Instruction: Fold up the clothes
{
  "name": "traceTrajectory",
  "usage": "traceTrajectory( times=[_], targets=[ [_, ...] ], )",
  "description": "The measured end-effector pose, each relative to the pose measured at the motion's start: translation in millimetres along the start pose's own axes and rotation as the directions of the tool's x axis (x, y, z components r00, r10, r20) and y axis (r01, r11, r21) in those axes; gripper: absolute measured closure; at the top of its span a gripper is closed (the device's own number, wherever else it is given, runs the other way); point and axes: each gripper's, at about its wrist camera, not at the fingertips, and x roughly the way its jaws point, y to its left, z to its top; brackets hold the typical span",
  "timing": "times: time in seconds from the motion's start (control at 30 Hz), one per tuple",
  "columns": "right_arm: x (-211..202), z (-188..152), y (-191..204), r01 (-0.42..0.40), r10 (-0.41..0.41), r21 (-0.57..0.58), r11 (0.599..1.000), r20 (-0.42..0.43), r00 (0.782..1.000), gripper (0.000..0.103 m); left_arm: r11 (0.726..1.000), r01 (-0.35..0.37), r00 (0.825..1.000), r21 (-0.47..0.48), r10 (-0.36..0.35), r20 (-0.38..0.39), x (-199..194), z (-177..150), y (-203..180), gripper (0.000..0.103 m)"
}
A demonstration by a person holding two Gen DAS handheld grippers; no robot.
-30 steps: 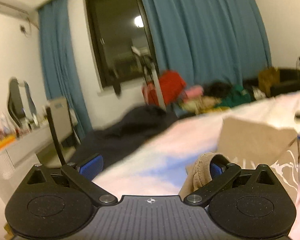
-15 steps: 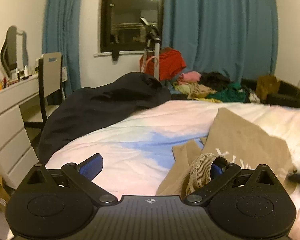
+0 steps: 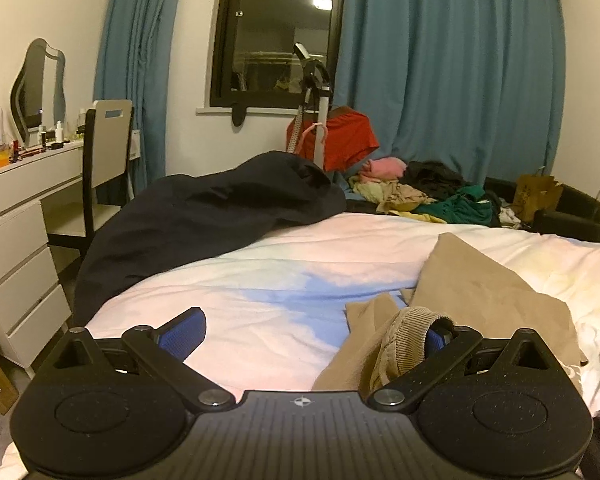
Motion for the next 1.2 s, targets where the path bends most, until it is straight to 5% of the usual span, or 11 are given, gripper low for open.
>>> traceTrajectory(
  times=[0.17, 0.33, 0.43, 0.5, 0.57, 0.63, 0.83, 0.97, 1.07, 1.13, 1.2],
  targets=[
    [-14.6, 2.6, -25.1, 0.126, -0.131, 0.061, 0.99, 0.075, 0.989, 0.02, 1.0, -0.017, 0.999, -0.018, 0.017, 0.037, -4.5, 0.9, 3.6, 0.0],
    [-32.9, 11.9, -62.7, 0.241, -0.267, 0.174, 0.955, 0.143, 0.953, 0.02, 0.999, 0.009, 0.997, 0.051, -0.013, 0.077, -15.2, -1.6, -8.6, 0.0],
    [-39.3, 15.0, -84.0, 0.298, -0.338, 0.235, 0.925, 0.152, 0.929, 0.02, 0.997, 0.021, 0.994, 0.08, -0.029, 0.101, -22.6, -4.7, -19.4, 0.0],
    [-42.0, 16.4, -97.9, 0.395, -0.444, 0.267, 0.879, 0.154, 0.883, 0.02, 0.996, 0.017, 0.992, 0.087, -0.028, 0.123, -27.3, -6.3, -24.1, 0.0],
    [-49.3, 16.6, -113.3, 0.418, -0.479, 0.321, 0.85, 0.142, 0.866, 0.02, 0.997, 0.023, 0.991, 0.076, -0.033, 0.133, -29.3, -6.6, -25.1, 0.0],
    [-52.6, 17.4, -124.3, 0.398, -0.468, 0.37, 0.839, 0.118, 0.876, 0.019, 0.998, 0.034, 0.99, 0.051, -0.041, 0.133, -29.5, -5.8, -24.0, 0.0],
    [-45.0, 10.5, -81.4, 0.198, -0.234, 0.253, 0.947, 0.123, 0.964, 0.02, 0.999, 0.033, 0.989, 0.04, -0.038, 0.143, -29.1, -3.0, -21.4, 0.0],
    [-20.5, 11.4, -50.0, 0.198, -0.211, 0.172, 0.965, 0.063, 0.975, 0.02, 1.0, 0.018, 0.986, 0.009, -0.02, 0.165, -32.1, -1.2, -16.5, 0.0],
    [3.4, 19.6, -62.3, 0.293, -0.307, 0.338, 0.895, -0.011, 0.952, 0.02, 0.997, -0.045, 0.976, -0.055, 0.056, 0.211, -40.4, -2.6, -12.5, 0.0],
    [8.6, 21.3, -78.9, 0.297, -0.314, 0.537, 0.789, -0.063, 0.947, 0.019, 0.995, -0.047, 0.969, -0.088, 0.067, 0.237, -46.1, -4.3, -10.2, 0.0],
    [12.1, 16.7, -78.9, 0.313, -0.313, 0.575, 0.756, -0.103, 0.944, 0.02, 0.991, -0.057, 0.964, -0.124, 0.087, 0.253, -51.0, -6.0, -8.1, 0.0]
  ],
)
